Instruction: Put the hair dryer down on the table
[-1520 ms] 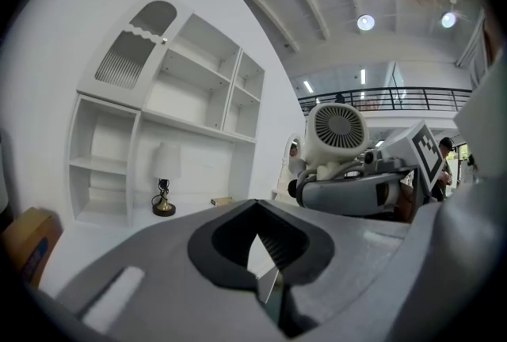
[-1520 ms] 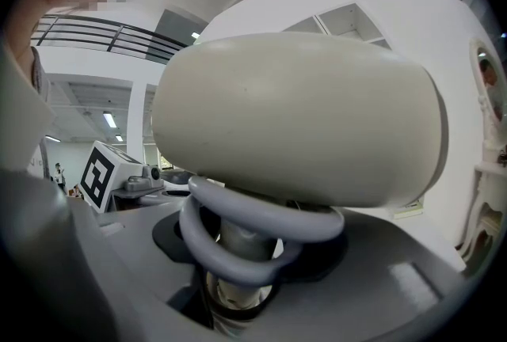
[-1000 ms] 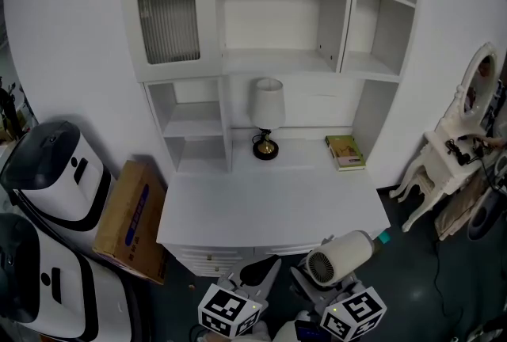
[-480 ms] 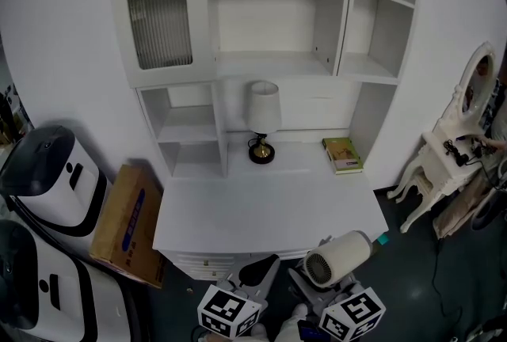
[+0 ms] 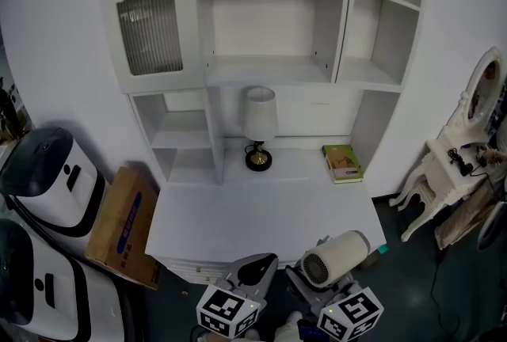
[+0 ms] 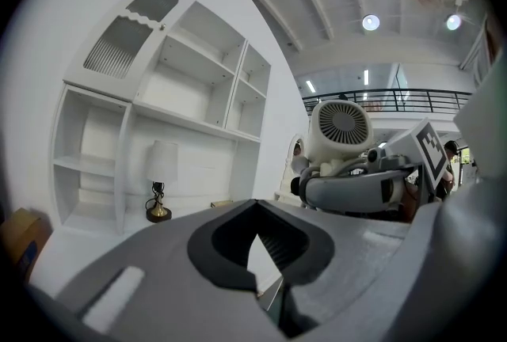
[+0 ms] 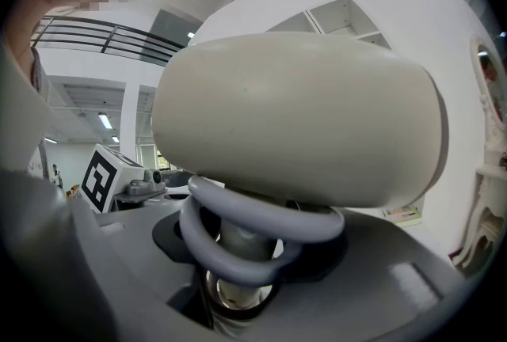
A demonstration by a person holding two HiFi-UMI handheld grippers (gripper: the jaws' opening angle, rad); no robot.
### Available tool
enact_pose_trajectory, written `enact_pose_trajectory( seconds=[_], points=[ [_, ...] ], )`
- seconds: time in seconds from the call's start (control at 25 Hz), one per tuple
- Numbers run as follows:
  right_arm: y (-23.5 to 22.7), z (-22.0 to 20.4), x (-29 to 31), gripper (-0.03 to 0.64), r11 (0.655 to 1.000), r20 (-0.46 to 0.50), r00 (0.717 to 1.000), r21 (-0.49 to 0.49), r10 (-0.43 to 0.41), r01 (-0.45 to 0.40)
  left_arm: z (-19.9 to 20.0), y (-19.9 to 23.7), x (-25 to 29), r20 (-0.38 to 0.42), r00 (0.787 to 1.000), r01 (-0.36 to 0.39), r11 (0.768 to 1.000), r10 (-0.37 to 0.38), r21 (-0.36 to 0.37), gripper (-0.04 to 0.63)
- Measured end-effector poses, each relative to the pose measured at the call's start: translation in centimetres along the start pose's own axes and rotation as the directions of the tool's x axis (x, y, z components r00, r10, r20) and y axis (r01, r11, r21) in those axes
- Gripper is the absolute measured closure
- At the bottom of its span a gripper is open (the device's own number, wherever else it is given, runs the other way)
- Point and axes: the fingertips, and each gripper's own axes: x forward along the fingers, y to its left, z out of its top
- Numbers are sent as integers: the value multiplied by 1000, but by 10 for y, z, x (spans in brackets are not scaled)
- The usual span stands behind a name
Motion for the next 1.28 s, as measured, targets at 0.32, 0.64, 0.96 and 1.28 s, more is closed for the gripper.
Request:
enact_pose_trajectory(
  seconds=[0.32, 0.64, 0.96, 1.28],
  points=[
    [-40, 11, 5, 371, 999, -7, 999, -4, 40, -40, 12, 0, 41, 6, 999, -46, 999, 46, -4, 595],
    [-72, 16, 8, 371, 996, -15, 996, 8, 86, -86, 16, 2, 69, 2, 995, -101, 995, 101, -8, 595],
    [-100, 22, 8, 371, 989, -28, 989, -4, 146, -147, 20, -1, 94, 1, 987, -162, 987, 162, -12, 595],
    [-124, 23, 4, 371, 980, -60, 979, -28, 197, -199, 20, -6, 118, 11, 977, -214, 977, 214, -24, 595]
  ],
)
